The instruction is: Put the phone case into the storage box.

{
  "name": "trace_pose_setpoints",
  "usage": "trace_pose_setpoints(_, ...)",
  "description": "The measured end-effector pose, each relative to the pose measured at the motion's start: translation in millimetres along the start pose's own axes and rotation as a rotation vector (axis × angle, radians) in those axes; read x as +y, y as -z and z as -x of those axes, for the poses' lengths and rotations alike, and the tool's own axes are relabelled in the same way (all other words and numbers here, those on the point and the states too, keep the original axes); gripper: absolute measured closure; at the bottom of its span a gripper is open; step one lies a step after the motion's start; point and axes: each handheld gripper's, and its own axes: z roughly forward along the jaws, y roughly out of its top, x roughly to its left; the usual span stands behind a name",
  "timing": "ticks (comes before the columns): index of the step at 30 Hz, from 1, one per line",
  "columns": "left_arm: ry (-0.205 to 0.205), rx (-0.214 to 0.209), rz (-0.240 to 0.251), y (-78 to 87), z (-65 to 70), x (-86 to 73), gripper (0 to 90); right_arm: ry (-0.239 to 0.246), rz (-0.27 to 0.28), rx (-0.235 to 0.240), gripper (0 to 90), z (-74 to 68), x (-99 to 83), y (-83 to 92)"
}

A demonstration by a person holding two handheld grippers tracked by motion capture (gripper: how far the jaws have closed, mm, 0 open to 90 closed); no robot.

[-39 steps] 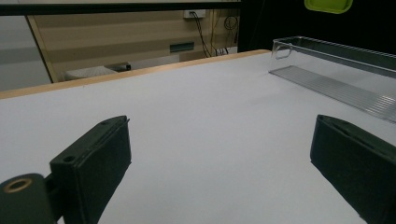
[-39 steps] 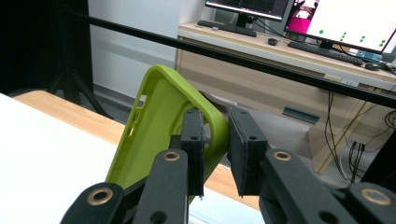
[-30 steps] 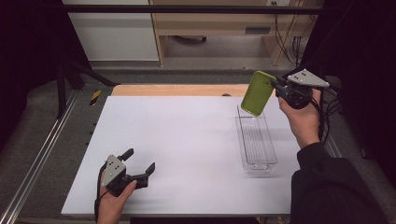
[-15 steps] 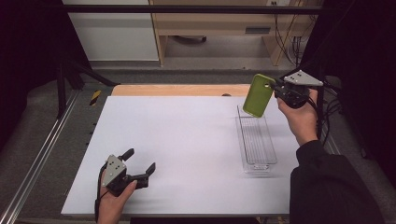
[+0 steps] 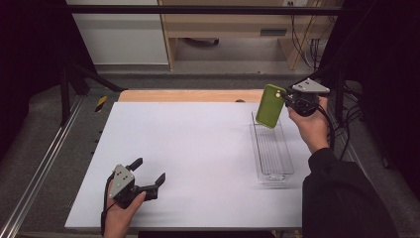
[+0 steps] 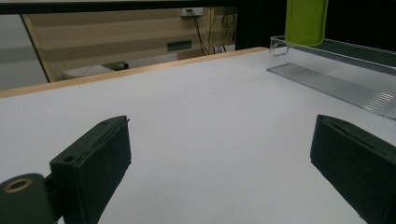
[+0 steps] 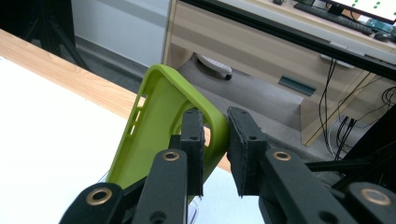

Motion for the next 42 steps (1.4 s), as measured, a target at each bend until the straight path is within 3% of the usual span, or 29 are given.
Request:
trace_pose_setpoints(10, 0.002, -0.001, 0.0, 0.0, -0.4, -0.1, 4.8, 0.006, -0.024, 0.006, 77.0, -3.4, -5.6, -14.0)
trace_pose_setpoints(42, 0.008, -0.003, 0.004, 0.4, -0.8, 0.2, 4.7, 0.025, -0.062, 0.014, 76.9, -9.3, -13.1, -31.1)
